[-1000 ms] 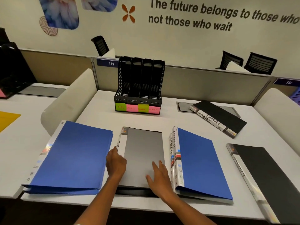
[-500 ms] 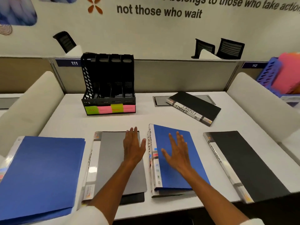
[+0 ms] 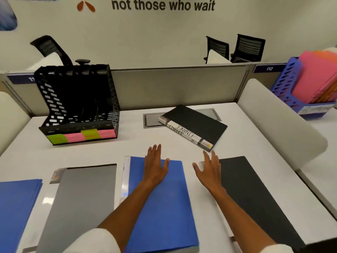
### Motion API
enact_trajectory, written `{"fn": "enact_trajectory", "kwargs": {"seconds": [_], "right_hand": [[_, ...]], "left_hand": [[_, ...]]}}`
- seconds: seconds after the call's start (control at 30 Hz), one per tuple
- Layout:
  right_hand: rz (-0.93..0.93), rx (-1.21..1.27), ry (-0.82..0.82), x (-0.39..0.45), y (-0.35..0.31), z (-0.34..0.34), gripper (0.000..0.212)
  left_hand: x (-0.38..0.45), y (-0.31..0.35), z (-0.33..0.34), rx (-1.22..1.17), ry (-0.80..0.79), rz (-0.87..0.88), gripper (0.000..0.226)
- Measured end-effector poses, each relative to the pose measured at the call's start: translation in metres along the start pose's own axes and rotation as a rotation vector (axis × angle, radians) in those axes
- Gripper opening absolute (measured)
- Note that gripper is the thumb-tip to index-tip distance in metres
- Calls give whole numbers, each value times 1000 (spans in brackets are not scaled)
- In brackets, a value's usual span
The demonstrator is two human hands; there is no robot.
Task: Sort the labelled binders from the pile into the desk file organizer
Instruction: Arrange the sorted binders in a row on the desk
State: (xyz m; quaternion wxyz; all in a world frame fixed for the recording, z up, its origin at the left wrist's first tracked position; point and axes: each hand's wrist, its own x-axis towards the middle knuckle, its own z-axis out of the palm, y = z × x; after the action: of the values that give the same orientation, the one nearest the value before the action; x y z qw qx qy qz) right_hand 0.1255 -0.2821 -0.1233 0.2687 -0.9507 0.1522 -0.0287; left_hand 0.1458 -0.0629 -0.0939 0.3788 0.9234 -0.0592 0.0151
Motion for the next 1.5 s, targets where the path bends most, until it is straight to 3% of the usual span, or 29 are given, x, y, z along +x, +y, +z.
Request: {"fn": "enact_trajectory", "kwargs": {"seconds": [0.27,0.43,0.7,0.8,0.9,1.07,1.27,1.37,1.5], "right_hand": [[77,152,-70,70,61,-9,71],[131,400,-94,100,73,-9,59],[434,749,5,140,68,-7,36],[630,923,13,151,68,-11,41],[707,1056,-12,156,65,-15,46],[695,1225,-59,156,53,-23,51],[655,1422,-222,126,35,-32,55],[645,1432,-231,102,31,-32,57],[605,1296,-236,73,32,-28,55]], "left_hand": [[45,45,77,-51,-139,-103,65],[65,62,113,-64,-196,-181,63],[84,69,133,-107,-226,-260,63],[88,71,135,-136,-215,-297,61],[92,74,137,-180,-171,-354,59],[95,89,139,-413,-119,-512,57],[95,105,132,-978,-119,-649,48],[94,110,127,-1275,-80,-685,35],[82,108,128,-1346,5,-731,18]]}}
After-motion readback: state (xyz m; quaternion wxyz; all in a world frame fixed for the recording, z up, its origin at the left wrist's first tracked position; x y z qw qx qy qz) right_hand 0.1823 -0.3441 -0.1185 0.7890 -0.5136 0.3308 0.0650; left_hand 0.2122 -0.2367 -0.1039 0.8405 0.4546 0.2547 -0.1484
